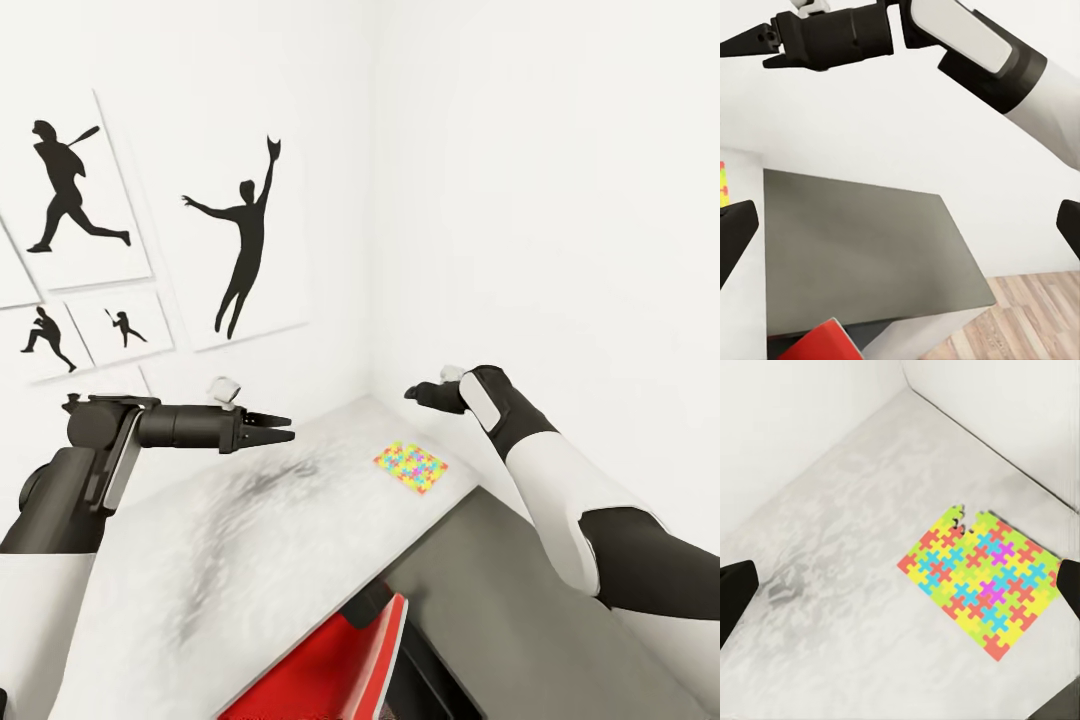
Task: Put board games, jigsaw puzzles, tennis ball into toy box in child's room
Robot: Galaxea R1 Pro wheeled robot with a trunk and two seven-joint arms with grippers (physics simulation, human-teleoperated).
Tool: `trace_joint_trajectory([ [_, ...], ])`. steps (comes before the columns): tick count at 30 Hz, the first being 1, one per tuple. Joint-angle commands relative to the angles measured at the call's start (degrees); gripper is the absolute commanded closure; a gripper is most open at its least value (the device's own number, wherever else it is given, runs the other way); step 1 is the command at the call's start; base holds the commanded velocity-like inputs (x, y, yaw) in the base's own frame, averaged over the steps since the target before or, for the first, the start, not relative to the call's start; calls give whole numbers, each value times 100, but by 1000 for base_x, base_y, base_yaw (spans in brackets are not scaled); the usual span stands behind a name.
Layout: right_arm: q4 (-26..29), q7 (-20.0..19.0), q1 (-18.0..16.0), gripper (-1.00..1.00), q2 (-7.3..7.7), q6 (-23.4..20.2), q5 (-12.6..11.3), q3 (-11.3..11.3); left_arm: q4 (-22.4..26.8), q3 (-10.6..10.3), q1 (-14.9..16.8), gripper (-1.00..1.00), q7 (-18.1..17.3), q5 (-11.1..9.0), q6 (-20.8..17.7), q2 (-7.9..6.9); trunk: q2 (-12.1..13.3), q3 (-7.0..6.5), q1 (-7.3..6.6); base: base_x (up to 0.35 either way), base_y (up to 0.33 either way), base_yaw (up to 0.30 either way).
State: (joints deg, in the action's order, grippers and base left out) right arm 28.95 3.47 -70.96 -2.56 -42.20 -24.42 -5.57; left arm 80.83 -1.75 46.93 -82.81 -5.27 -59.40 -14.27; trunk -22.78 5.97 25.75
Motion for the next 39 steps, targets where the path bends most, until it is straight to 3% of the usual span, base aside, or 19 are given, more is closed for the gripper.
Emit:
trace_joint_trajectory([
  [1,6,37,-6,-100,3,4,-20,-46,1,-10,5,-100,2,-28,-60,-6,-14,23,3,0,0,0],
  [12,6,43,-7,-100,-7,92,103,-149,0,4,2,-100,10,-17,-55,-10,-14,127,3,0,0,0],
  [39,6,55,-17,-100,-16,98,112,-138,-4,25,2,-100,13,8,-54,-14,-14,381,3,0,0,0],
])
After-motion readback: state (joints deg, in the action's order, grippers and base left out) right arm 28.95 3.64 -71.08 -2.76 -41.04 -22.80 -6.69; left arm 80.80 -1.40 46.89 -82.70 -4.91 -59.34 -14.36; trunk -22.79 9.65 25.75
